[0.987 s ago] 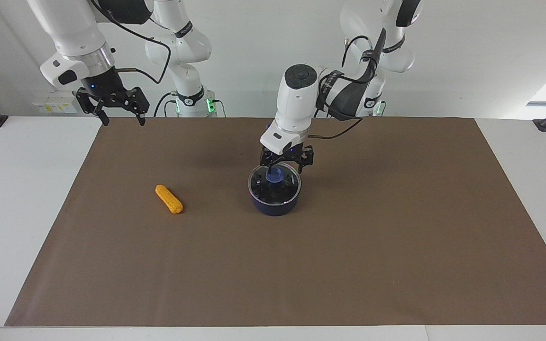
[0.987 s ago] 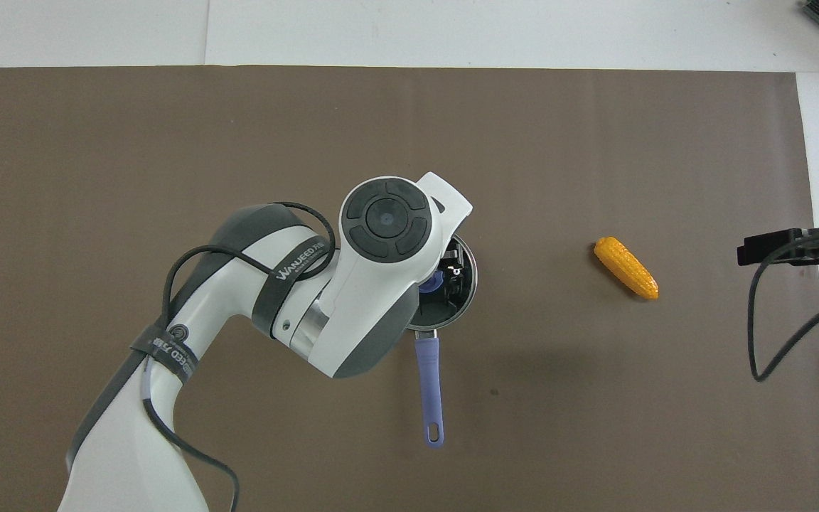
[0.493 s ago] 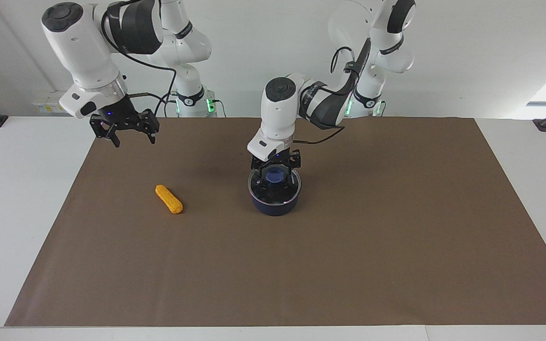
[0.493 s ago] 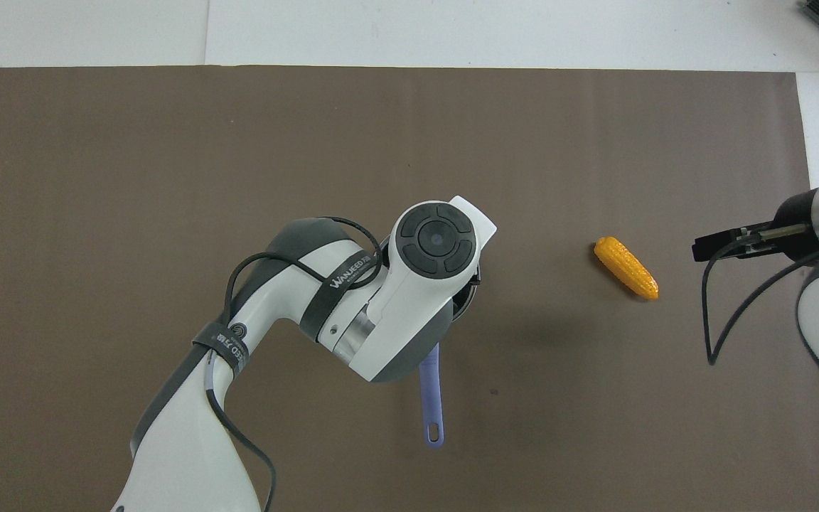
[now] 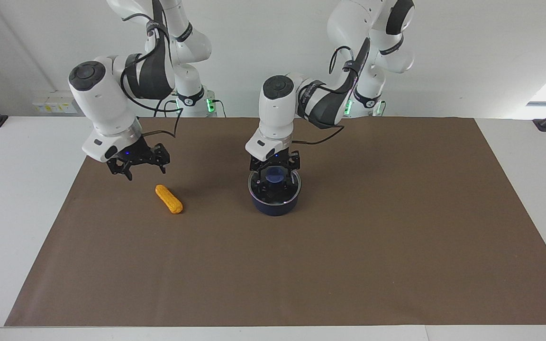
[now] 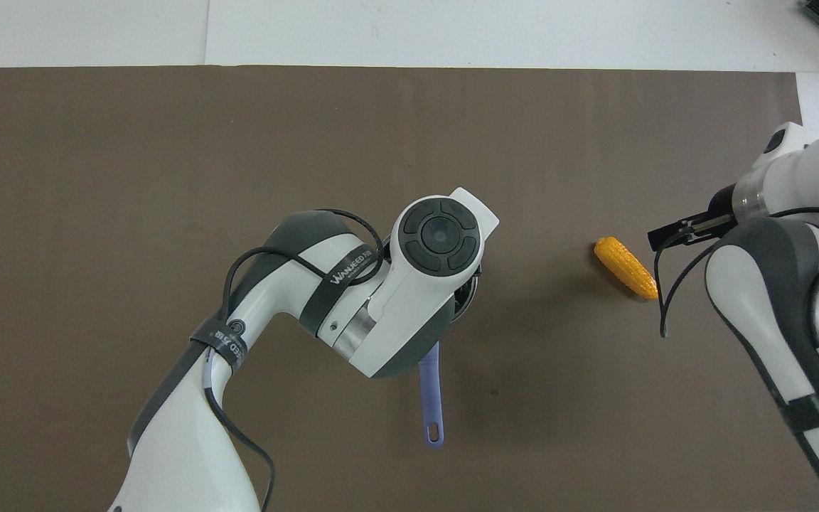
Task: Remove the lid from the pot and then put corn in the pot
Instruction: 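Grasp the lid knob with the left gripper while the right gripper reaches the corn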
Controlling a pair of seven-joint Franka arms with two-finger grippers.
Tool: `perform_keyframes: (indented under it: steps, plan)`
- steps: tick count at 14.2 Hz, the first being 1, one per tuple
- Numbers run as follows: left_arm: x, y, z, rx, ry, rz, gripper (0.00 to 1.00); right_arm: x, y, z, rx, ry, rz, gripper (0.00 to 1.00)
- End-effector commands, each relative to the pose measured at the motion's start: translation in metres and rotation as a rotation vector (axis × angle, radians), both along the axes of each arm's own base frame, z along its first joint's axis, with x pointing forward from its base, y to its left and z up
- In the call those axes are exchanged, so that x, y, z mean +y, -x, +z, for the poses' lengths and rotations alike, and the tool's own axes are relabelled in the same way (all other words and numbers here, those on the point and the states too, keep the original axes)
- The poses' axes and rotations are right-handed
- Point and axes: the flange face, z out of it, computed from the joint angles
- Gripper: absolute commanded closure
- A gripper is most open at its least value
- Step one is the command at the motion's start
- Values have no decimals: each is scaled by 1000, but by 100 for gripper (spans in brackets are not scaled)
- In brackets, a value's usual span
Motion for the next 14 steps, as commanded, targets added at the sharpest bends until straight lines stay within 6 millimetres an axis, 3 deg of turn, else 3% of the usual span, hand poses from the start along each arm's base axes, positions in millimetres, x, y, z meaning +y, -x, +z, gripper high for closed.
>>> perform_keyframes:
  steps: [1, 2, 3, 4, 8, 12, 14]
  plan:
    - [-3, -8, -1, -25, -9, 9, 1, 10, -3, -18, -13, -23, 77, 0]
    - [-2, -8, -1, -25, -9, 11, 3, 11, -7, -31, -9, -21, 110, 0]
    - [-2, -8, -1, -24, -9, 11, 13, 12, -11, -44, -13, -18, 152, 0]
    - [-1, -10, 0, -32, -6, 4, 36, 13, -16, -54, -19, -13, 206, 0]
    - [0, -11, 0, -39, -5, 5, 100, 9, -14, -85, 14, -11, 404, 0]
    - [7, -11, 16, -33, -15, 10, 100, 8, -1, -127, 23, -7, 497, 0]
    - [13, -12, 39, -39, -13, 16, 100, 8, 0, -145, 42, -7, 501, 0]
